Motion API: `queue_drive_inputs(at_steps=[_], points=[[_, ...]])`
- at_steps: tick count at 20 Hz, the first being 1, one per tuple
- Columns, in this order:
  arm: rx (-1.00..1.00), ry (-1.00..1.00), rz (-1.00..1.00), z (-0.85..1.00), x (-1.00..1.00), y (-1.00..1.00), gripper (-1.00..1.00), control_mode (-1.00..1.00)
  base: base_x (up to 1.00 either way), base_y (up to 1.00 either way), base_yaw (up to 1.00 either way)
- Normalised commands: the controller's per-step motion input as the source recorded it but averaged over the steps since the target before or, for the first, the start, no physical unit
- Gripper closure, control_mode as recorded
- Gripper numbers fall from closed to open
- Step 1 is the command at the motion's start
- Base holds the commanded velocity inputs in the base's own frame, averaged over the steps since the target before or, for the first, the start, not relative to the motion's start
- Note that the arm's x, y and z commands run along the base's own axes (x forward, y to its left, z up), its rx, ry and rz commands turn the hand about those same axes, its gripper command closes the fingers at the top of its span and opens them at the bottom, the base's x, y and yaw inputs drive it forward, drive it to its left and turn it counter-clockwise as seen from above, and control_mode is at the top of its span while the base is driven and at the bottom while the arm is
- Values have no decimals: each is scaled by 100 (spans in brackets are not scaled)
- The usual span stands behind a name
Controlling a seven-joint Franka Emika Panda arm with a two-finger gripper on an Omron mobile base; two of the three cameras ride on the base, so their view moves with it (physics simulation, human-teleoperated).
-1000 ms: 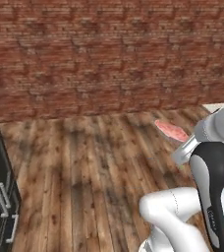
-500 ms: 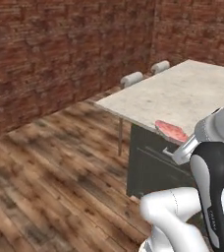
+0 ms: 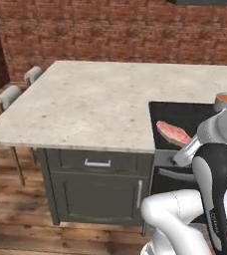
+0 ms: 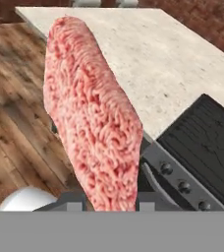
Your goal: Retrieve the steak from the fridge and place it on the saucepan with marinade on the stove.
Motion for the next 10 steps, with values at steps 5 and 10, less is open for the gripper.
queue_drive_inputs(at_steps=[5,10], points=[[0,0,0,0,0,0,100,100,0,0,-100],[0,0,0,0,0,0,100,100,0,-6,-99]])
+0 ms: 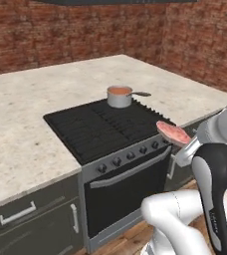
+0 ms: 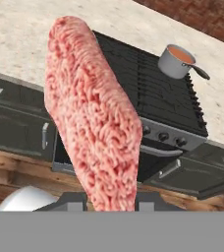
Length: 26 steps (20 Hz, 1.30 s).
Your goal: Retrieve the steak from the fridge and place it on the saucepan with marinade on the stove.
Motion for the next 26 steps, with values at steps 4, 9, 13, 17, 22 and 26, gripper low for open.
queue_drive_inputs(at_steps=[4,9,13,17,22,26], points=[[0,0,0,0,0,0,100,100,13,-4,-25],[0,0,0,0,0,0,100,100,22,-20,3],[0,0,0,0,0,0,100,100,35,-62,3],[0,0,0,0,0,0,100,100,53,-76,7],[0,0,0,0,0,0,100,100,72,-63,7],[0,0,0,0,0,0,100,100,99,-25,5]])
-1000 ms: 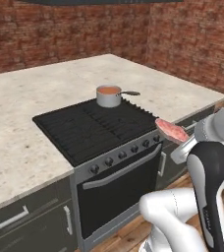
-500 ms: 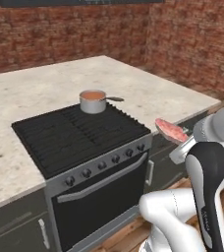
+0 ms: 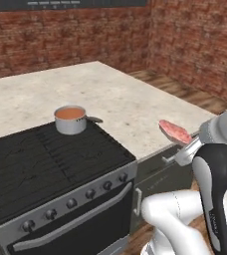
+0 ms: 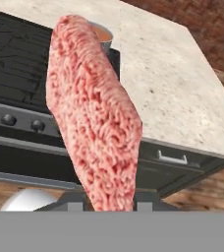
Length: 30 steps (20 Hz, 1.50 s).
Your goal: Retrieve the steak from the fridge and place it on the saucepan with marinade on the stove.
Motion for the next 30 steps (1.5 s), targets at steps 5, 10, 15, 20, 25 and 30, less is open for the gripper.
queue_drive_inputs(at_steps=[5,10,15,20,25,30], points=[[0,0,0,0,0,0,100,100,98,-8,2],[0,0,0,0,0,0,100,100,83,8,0],[0,0,0,0,0,0,100,100,40,15,3],[0,0,0,0,0,0,100,100,11,14,19],[0,0,0,0,0,0,100,100,4,0,30],[0,0,0,0,0,0,100,100,18,0,24]])
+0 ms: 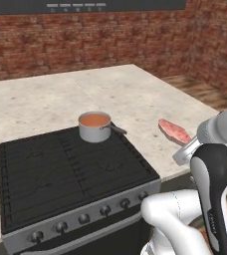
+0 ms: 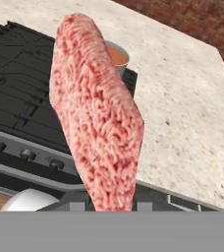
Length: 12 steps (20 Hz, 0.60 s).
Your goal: Retrieve the steak from the fridge and place it on the saucepan with marinade on the stove.
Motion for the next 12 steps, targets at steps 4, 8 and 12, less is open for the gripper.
queue_drive_inputs(at_steps=[4,8,12], points=[[0,0,0,0,0,0,100,100,17,-6,7],[0,0,0,0,0,0,100,100,62,-4,2],[0,0,0,0,0,0,100,100,92,0,0]])
